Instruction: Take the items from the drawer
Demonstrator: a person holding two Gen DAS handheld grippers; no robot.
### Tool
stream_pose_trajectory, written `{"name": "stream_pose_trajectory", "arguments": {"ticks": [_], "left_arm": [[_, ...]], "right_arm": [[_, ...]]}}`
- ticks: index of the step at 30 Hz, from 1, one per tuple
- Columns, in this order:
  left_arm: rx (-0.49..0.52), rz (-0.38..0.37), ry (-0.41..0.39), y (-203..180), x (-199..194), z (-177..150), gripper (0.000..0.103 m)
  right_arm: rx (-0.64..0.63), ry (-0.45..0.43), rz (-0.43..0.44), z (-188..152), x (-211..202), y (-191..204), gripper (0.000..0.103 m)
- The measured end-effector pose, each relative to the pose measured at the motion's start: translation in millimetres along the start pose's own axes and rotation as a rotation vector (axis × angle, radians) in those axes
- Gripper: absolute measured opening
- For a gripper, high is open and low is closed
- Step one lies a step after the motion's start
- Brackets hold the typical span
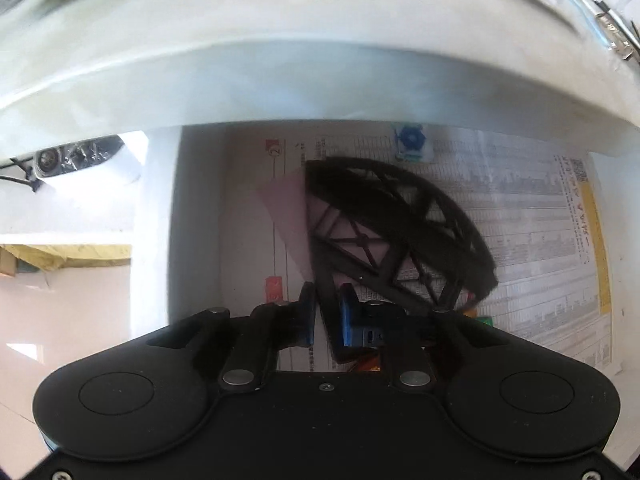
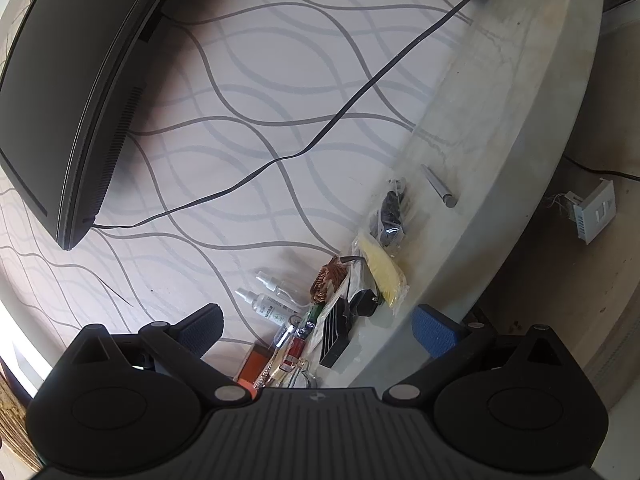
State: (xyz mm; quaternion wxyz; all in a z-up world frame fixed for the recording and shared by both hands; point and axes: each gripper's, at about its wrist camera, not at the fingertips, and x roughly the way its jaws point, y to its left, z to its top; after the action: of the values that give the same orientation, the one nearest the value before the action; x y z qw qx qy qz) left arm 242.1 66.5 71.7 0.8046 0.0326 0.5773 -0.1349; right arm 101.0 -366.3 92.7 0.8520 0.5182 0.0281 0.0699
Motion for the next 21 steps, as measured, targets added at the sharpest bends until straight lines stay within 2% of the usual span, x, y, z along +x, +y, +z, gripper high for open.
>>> {"name": "stream_pose_trajectory", "arguments": {"ticks": [4, 7, 14, 21], "left_arm": [[0.051, -0.021, -0.052, -9.5, -27.4, -3.7, 0.011], [0.086, -0.003, -0.096, -15.8, -54.1, -5.8, 0.011], [0.076, -0.006, -0.165, -14.5, -116.4, -11.8, 0.01], [0.038, 0.098, -0.272, -6.6, -170.3, -13.8, 0.01]], "right_arm": [[0.0, 0.0, -0.004, 0.0, 0.5, 0.2, 0.103], [-0.001, -0.001, -0.008, 0.1, 0.7, 0.5, 0.103], [0.0, 0.004, -0.018, 0.6, 2.3, -0.1, 0.103], [-0.007, 0.009, -0.023, 0.5, 2.8, 0.1, 0.103]]}}
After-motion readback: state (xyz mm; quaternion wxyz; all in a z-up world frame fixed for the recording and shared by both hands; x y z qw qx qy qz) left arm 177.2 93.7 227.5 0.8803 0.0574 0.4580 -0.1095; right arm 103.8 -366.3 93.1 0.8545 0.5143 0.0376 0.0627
